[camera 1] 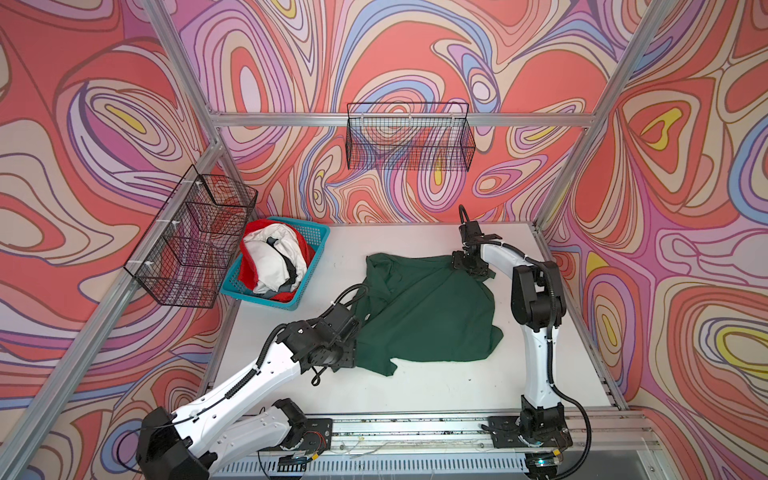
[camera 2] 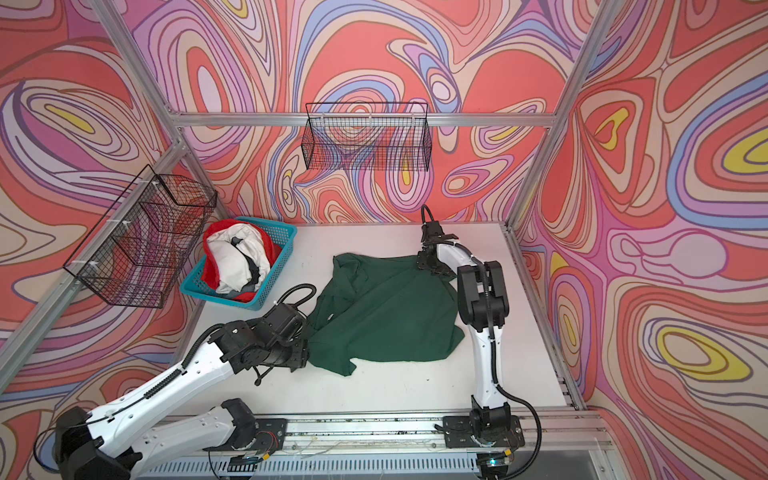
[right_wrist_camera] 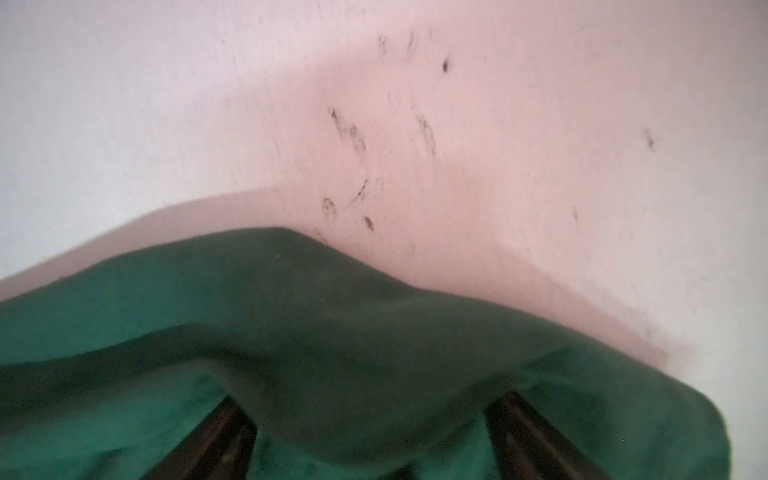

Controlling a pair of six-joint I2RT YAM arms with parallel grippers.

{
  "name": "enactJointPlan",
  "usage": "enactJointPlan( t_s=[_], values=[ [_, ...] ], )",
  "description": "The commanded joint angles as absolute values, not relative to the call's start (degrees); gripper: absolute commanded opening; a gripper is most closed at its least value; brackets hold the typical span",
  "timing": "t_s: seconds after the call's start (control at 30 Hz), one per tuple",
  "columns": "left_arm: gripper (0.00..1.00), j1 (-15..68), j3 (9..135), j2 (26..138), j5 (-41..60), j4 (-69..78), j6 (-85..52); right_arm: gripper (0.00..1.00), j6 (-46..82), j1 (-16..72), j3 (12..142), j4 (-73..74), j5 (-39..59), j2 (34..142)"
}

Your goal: Fold and stack the t-shirts

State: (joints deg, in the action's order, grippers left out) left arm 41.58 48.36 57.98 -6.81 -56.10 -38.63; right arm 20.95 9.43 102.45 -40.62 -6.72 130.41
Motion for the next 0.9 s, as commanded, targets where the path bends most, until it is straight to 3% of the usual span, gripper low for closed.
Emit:
enactJointPlan(
  t_s=[0.0,0.17,0.3,0.43,0.63,0.87],
  values=[
    [0.91,41.66,53.61,60.57,-11.09,-56.08,-38.4,0.88,20.96,9.31,102.45,-42.13,-4.08,130.15],
    [0.94,41.34,61.0,71.44,-10.74,-45.53,-32.41,0.88,22.11,9.27,98.63,-38.41,-0.89,123.2],
    [0.9,39.18,68.64,84.03,-6.1,-39.49,-28.7,0.89,23.47,9.25,95.21,-36.96,0.96,117.32],
    [0.83,39.11,75.49,93.95,-4.37,-36.16,-25.04,0.89,25.63,8.54,87.91,-33.44,0.56,109.76],
    [0.71,38.85,84.59,107.54,-4.68,-33.06,-22.14,0.88,29.42,6.27,75.61,-27.59,7.58,101.81],
    [0.51,37.24,97.86,120.9,-6.92,-40.03,-22.47,0.86,32.03,6.25,66.08,-22.92,10.87,97.5]
  ],
)
